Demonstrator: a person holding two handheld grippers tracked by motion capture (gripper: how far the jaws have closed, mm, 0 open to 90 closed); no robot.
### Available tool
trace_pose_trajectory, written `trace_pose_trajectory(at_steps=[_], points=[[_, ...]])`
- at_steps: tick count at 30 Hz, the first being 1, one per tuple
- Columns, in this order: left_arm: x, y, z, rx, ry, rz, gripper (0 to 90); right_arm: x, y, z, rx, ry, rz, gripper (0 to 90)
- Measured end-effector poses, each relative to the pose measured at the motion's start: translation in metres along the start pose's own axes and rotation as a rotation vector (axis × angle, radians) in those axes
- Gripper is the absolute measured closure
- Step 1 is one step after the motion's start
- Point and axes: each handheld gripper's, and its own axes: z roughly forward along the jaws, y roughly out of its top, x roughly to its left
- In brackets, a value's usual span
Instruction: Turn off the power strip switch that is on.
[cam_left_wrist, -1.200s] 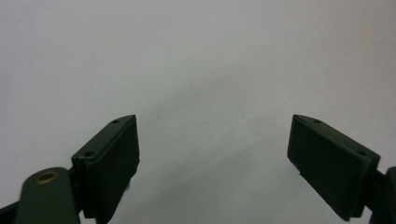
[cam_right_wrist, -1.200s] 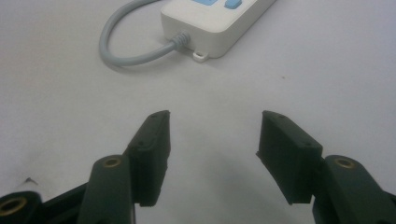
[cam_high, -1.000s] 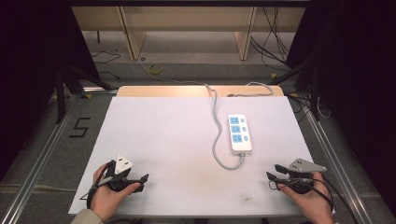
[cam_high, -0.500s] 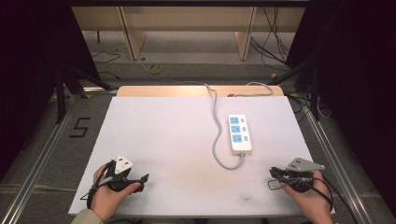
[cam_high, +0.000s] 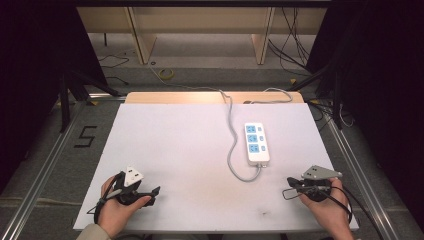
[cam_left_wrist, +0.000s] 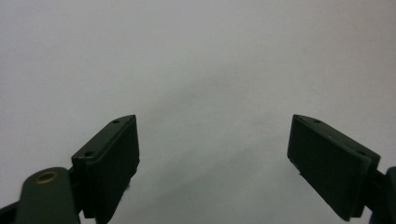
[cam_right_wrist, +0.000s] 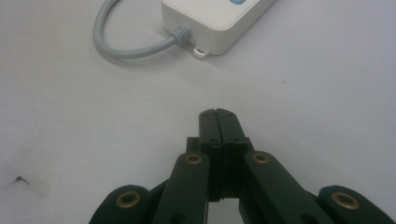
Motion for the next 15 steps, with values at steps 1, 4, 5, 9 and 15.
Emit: trace_pose_trajectory(at_steps=[1, 4, 5, 9, 15], points=[[0.000, 0.000, 0.000, -0.003, 0.000, -0.002, 16.5, 0.000, 0.001, 0.000, 0.003, 0.001, 0.001, 90.0], [-0.001, 0.001, 0.000, -0.005, -0.003, 0.001, 16.5, -0.001, 0.003, 0.003, 0.010, 0.002, 0.000, 90.0], [-0.001, 0.001, 0.001, -0.005, -0.004, 0.001, 16.5, -0.001, 0.004, 0.003, 0.014, 0.001, 0.005, 90.0], [-0.001, 0.001, 0.002, -0.008, -0.006, -0.010, 16.5, -0.001, 0.010, 0.002, 0.006, -0.006, 0.008, 90.0], [-0.001, 0.001, 0.001, -0.009, -0.003, -0.005, 16.5, -0.002, 0.018, 0.002, 0.007, -0.004, 0.018, 90.0]])
